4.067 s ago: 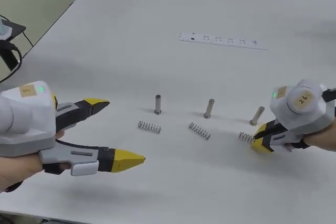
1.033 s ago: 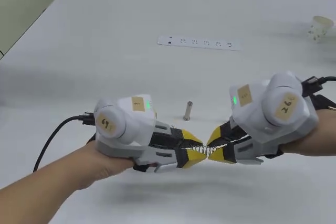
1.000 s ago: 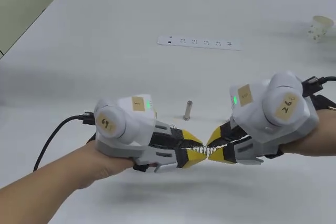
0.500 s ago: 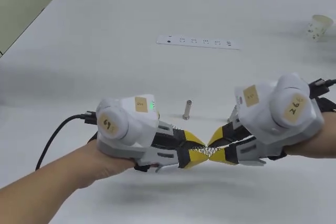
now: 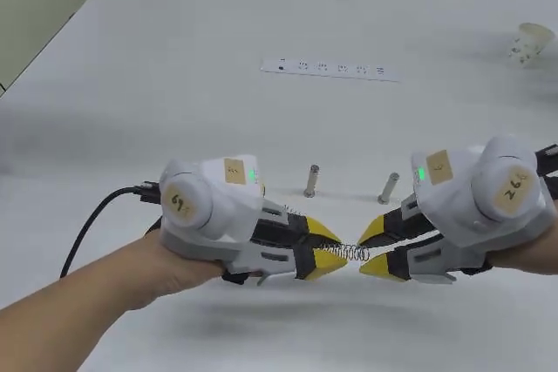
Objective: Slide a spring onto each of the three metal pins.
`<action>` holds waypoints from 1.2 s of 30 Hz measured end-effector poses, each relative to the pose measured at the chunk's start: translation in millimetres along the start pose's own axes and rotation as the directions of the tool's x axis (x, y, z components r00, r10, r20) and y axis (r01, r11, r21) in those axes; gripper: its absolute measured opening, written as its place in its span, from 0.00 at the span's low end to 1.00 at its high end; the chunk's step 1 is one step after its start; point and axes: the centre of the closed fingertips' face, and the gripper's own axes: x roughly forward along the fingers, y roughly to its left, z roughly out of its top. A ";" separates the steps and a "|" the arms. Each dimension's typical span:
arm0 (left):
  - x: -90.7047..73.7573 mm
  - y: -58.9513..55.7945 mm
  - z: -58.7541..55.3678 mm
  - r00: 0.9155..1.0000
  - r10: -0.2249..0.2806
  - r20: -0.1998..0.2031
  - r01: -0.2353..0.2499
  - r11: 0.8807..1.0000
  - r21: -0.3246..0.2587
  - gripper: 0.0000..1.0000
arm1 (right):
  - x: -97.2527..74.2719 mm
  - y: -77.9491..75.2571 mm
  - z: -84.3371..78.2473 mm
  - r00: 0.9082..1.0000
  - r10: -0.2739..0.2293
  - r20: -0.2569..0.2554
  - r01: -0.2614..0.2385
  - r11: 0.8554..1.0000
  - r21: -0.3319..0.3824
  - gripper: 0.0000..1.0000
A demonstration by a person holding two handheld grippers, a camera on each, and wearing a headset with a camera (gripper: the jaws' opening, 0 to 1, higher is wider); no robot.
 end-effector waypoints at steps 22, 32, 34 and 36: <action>0.1 1.2 -8.3 1.000 -0.003 -0.029 0.003 1.000 -0.006 0.02 | -20.9 0.4 35.9 0.995 0.006 0.104 0.002 0.997 -0.075 0.08; -1.3 -0.9 -10.2 0.999 0.002 -0.037 -0.002 1.000 0.004 0.02 | -17.5 5.2 52.0 0.986 0.019 0.168 -0.002 0.995 -0.096 0.07; -1.5 -1.1 -9.7 0.999 0.003 -0.034 -0.002 1.000 0.002 0.02 | -17.6 5.4 54.6 0.983 0.019 0.181 -0.002 0.995 -0.096 0.07; -1.4 -1.5 -8.7 1.000 0.000 -0.030 0.000 1.000 -0.002 0.02 | -18.3 5.6 56.9 0.981 0.022 0.191 -0.005 0.996 -0.089 0.07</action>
